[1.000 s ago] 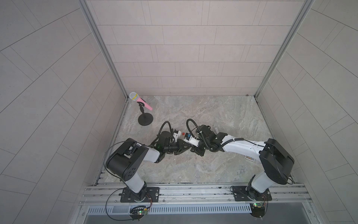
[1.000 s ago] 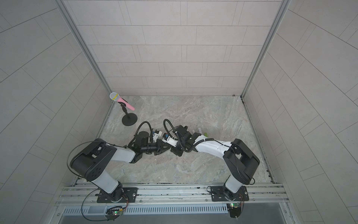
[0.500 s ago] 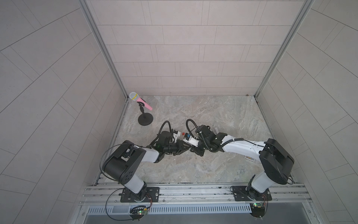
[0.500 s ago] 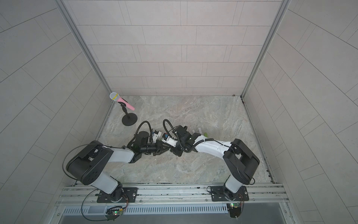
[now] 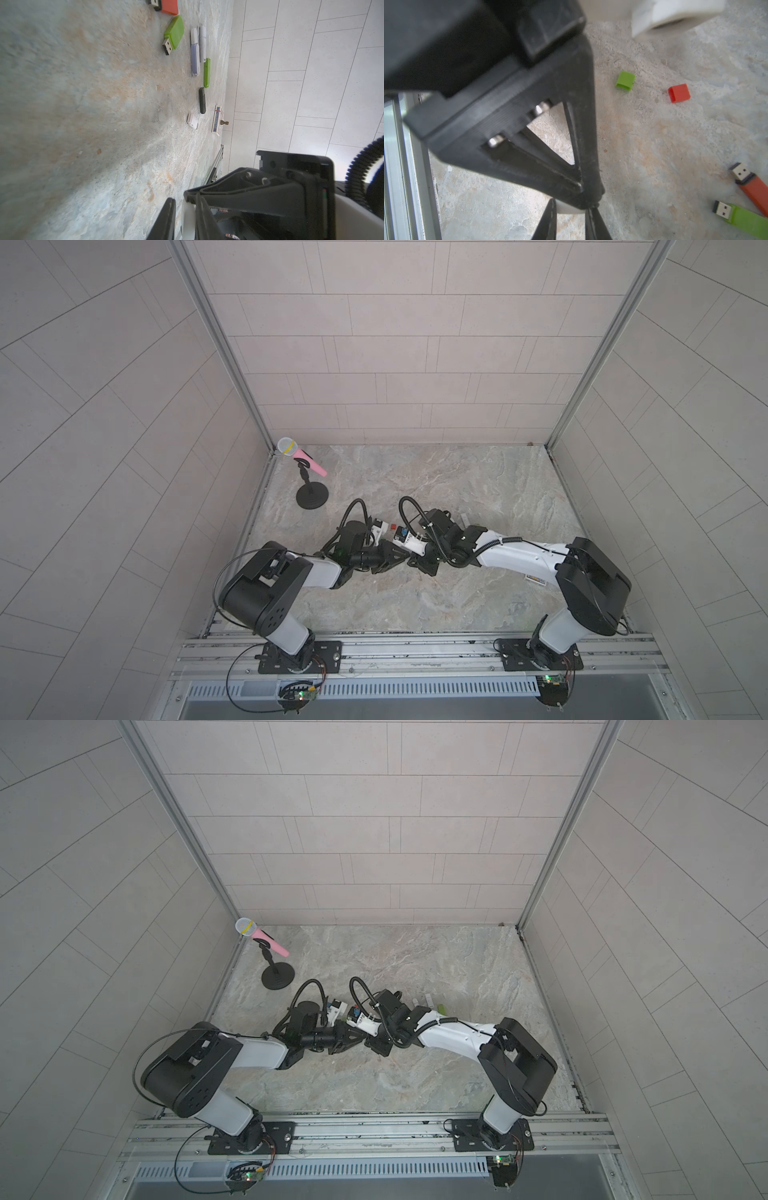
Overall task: Close the usb drive cover
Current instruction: Pick up the cover from the center of the board.
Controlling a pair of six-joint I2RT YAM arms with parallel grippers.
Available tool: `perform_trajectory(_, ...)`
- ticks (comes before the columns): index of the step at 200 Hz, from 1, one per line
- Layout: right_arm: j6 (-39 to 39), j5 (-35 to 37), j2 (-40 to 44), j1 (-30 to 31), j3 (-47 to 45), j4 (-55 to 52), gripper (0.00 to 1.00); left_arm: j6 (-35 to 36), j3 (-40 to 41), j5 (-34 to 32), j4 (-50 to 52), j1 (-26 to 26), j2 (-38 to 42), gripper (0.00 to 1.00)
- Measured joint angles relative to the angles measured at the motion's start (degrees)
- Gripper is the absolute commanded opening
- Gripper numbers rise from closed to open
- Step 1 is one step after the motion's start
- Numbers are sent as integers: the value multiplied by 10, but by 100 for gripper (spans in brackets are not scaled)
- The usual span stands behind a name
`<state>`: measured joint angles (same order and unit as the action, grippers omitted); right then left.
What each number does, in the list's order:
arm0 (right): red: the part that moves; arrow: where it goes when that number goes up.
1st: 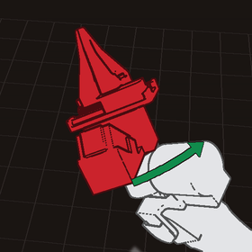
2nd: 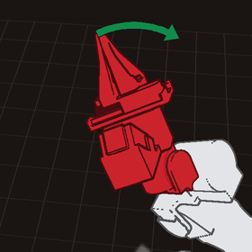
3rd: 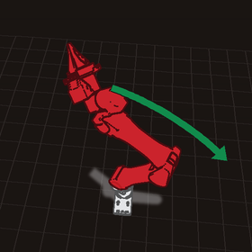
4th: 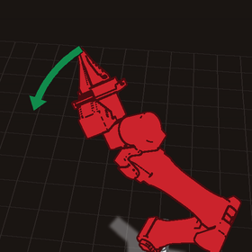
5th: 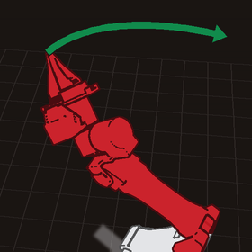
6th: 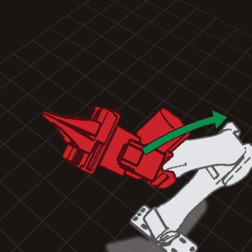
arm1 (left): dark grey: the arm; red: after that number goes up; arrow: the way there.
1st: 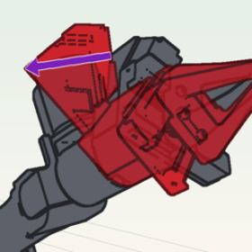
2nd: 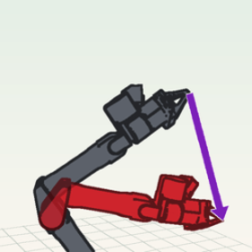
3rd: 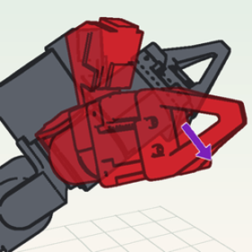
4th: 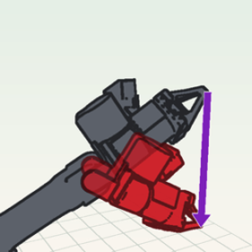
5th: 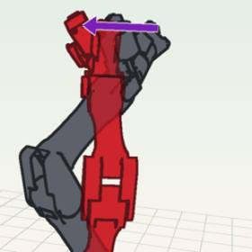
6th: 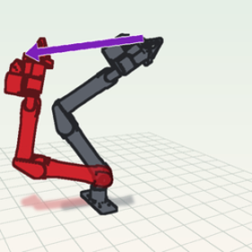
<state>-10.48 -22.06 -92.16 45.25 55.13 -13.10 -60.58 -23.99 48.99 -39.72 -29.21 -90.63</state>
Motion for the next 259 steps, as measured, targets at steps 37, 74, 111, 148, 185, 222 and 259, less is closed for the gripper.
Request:
perform_trajectory(37,0,4,0,0,0,2,21,0,0,3,2,0,0,24)
perform_trajectory(74,0,6,-1,0,0,5,21,2,0,11,6,0,0,21)
perform_trajectory(111,-12,-2,-2,0,0,5,21,7,-2,18,7,0,0,15)
perform_trajectory(148,-16,-11,-7,-1,0,5,21,17,-3,20,19,0,0,9)
perform_trajectory(185,-17,-11,-7,-1,0,5,25,22,-7,19,30,0,3,6)
perform_trajectory(222,-26,-1,19,-1,-7,23,40,25,-7,10,57,-1,45,6)
perform_trajectory(259,-48,49,123,0,-56,56,44,53,-13,-3,115,-2,136,6)
